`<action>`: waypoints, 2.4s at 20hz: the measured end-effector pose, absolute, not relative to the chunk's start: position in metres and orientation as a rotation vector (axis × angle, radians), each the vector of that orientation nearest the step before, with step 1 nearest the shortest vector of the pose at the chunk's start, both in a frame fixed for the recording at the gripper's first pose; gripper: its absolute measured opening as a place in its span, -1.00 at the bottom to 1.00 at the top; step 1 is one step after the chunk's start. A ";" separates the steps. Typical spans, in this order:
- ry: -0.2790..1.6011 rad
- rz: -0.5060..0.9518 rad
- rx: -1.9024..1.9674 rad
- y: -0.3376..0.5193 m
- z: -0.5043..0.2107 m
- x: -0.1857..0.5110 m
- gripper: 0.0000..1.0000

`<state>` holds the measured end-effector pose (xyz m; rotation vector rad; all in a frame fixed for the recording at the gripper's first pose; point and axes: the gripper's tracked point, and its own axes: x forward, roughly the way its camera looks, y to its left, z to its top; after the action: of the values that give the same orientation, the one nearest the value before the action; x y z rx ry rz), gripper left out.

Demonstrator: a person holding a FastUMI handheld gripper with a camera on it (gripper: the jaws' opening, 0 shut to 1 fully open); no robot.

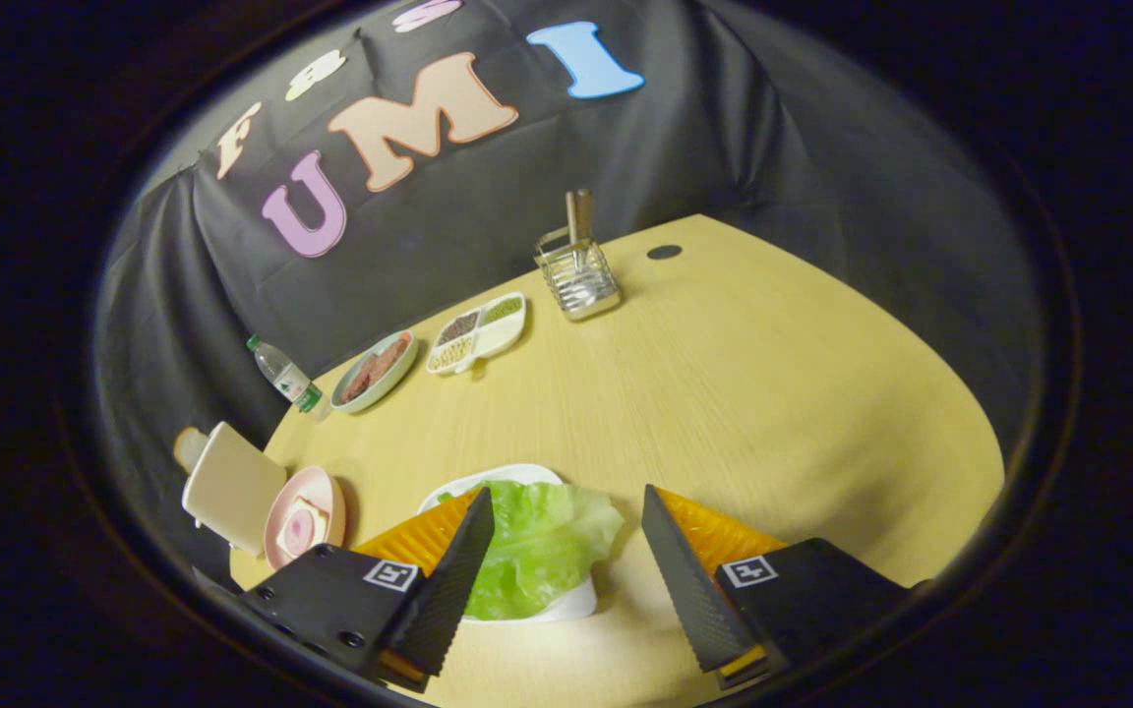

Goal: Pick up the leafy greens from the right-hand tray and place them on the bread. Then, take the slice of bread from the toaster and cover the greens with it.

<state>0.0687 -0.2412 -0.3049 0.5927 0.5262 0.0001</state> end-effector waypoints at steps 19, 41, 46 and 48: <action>0.505 0.025 0.796 -0.230 -0.309 0.072 0.06; 0.374 -0.041 1.023 -0.224 -0.311 0.083 -0.93; 0.379 -0.069 1.049 -0.223 -0.322 0.084 -0.77; 0.354 -0.068 1.082 -0.231 -0.316 0.082 -0.71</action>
<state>0.0822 -0.2307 -0.3155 1.0820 0.3545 -0.0683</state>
